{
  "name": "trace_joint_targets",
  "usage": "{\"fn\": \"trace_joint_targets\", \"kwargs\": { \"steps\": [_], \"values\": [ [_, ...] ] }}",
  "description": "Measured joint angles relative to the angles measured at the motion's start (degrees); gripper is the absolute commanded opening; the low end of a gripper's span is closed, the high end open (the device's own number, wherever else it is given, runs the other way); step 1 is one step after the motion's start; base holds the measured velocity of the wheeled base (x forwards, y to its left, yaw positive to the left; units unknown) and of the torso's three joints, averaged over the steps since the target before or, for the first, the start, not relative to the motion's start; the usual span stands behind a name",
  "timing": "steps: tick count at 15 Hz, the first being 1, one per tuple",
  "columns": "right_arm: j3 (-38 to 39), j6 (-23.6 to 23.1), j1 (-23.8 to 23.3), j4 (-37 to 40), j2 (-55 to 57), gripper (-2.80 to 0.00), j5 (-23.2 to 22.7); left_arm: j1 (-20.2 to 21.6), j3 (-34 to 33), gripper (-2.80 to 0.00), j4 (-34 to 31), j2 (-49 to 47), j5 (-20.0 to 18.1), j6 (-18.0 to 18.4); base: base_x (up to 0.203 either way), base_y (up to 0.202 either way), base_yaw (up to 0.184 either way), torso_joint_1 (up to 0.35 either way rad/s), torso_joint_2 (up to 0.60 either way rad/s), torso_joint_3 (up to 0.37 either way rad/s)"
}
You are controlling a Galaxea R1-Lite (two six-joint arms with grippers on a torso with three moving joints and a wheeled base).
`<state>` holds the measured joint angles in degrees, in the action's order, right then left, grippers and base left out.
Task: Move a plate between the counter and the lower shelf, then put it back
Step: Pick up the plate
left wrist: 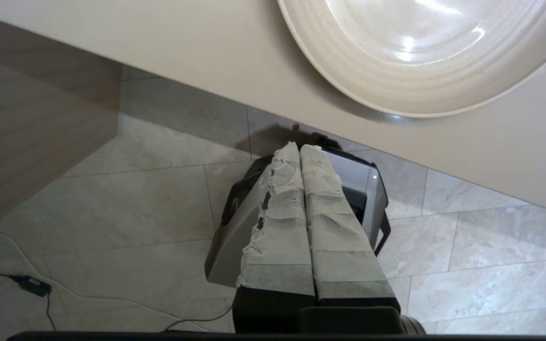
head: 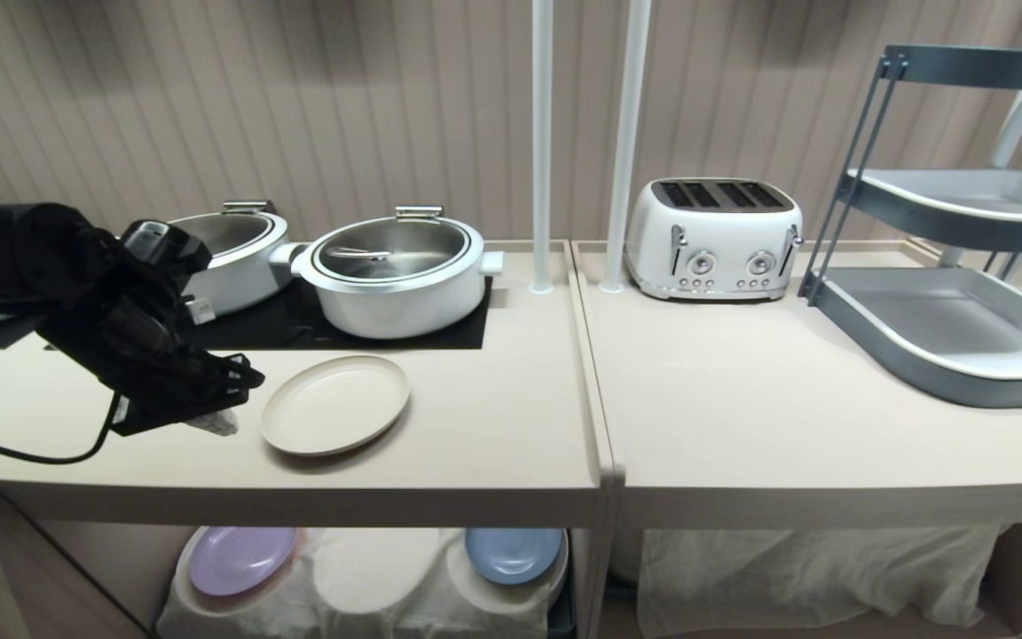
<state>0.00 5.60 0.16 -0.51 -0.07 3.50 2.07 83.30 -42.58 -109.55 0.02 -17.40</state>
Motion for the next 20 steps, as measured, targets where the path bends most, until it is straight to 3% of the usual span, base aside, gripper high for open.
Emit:
{"fn": "trace_joint_targets", "kwargs": {
  "steps": [12, 18, 19, 20],
  "values": [
    [0.0, 0.0, 0.02, 0.0, 0.0, -2.8, 0.01, 1.73, 13.16, -2.8, -4.27, -10.53, 0.18, 1.69, 0.0, 0.0, 0.0, 0.0, 0.0, 0.0],
    [0.0, 0.0, 0.0, 0.0, 0.0, -2.8, -0.02, 2.06, 15.76, -2.8, -4.06, -13.73, 0.3, 3.65, 0.0, 0.0, 0.0, 0.0, 0.0, 0.0],
    [0.0, -0.01, -0.02, 0.0, 0.0, -2.8, 0.0, 2.02, 16.5, 0.0, -4.11, -14.15, 0.3, 3.62, 0.0, 0.0, 0.0, 0.0, 0.0, 0.0],
    [0.0, -0.01, -0.02, 0.0, 0.0, -2.8, 0.0, 1.97, 17.26, 0.0, -4.18, -14.52, 0.28, 3.65, 0.0, 0.0, 0.0, 0.0, 0.0, 0.0]
  ]
}}
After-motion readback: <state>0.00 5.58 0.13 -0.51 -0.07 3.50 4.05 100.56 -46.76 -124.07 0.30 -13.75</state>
